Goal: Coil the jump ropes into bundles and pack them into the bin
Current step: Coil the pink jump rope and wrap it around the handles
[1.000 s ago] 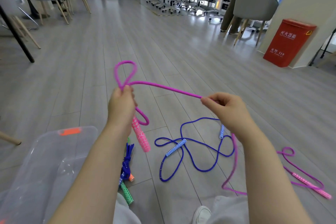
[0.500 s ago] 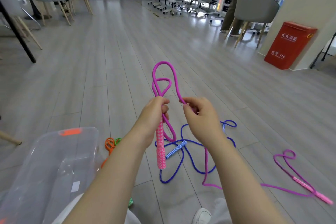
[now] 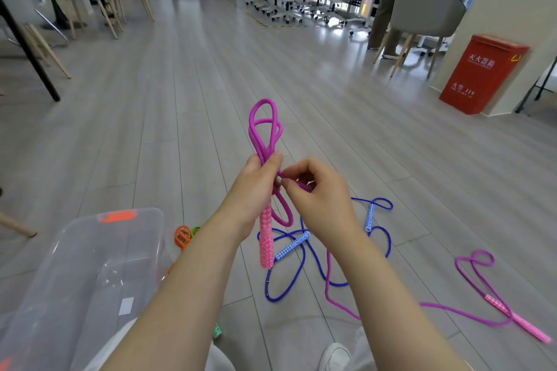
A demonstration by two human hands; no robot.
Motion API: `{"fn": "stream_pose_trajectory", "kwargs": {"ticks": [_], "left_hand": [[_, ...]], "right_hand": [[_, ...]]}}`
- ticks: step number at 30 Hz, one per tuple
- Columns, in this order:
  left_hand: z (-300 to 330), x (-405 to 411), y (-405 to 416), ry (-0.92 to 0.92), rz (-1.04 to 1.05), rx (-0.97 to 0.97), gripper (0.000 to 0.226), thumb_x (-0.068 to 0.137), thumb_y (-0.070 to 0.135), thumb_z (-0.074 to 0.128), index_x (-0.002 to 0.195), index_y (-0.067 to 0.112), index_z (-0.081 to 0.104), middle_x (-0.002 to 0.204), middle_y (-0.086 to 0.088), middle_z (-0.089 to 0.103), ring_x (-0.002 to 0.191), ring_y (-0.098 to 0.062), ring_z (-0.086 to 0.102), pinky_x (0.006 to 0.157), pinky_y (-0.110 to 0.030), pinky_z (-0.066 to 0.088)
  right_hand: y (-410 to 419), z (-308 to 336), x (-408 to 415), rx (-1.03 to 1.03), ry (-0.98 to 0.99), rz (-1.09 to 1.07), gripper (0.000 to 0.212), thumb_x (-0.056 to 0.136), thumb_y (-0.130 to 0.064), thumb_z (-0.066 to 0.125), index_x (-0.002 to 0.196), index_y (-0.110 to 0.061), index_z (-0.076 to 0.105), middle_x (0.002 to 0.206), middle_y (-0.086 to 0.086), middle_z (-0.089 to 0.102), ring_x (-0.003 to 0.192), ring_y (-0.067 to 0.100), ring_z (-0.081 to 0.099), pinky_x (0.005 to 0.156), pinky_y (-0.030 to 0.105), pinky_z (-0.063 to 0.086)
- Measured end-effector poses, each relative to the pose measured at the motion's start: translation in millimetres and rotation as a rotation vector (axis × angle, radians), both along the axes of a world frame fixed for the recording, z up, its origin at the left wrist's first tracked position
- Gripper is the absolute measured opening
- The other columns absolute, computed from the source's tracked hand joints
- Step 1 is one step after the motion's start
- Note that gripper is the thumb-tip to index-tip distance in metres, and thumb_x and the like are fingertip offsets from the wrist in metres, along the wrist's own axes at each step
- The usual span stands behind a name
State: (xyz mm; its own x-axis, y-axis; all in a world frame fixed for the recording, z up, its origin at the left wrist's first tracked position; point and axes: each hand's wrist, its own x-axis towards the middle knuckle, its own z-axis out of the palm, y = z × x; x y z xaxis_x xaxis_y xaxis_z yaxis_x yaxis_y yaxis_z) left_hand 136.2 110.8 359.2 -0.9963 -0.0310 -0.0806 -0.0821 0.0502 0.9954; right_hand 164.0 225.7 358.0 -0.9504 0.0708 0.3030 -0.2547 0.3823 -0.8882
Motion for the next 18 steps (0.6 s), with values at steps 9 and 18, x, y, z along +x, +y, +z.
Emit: {"fn": "stream_pose_trajectory", "kwargs": {"ticks": [9, 18], "left_hand": [[-6, -1, -1, 0.058, 0.049, -0.073, 0.026, 0.104, 0.035, 0.037, 0.098, 0.016, 0.055, 0.082, 0.000, 0.057, 0.076, -0.014, 0.055, 0.066, -0.026, 0.043], [1, -31, -48, -0.075, 0.411, 1.010, 0.031, 0.103, 0.014, 0.036, 0.072, 0.016, 0.042, 0.052, 0.005, 0.049, 0.055, -0.013, 0.059, 0.062, -0.032, 0.049]], "right_hand": [[5, -2, -2, 0.103, -0.067, 0.083, 0.015, 0.088, -0.017, 0.067, 0.089, -0.030, 0.062, 0.081, -0.009, 0.065, 0.068, 0.001, 0.056, 0.062, 0.013, 0.045], [78, 4, -12, 0.313, -0.277, -0.158, 0.028, 0.085, -0.045, 0.068, 0.075, -0.019, 0.065, 0.062, -0.007, 0.053, 0.058, 0.012, 0.045, 0.057, 0.028, 0.037]]}}
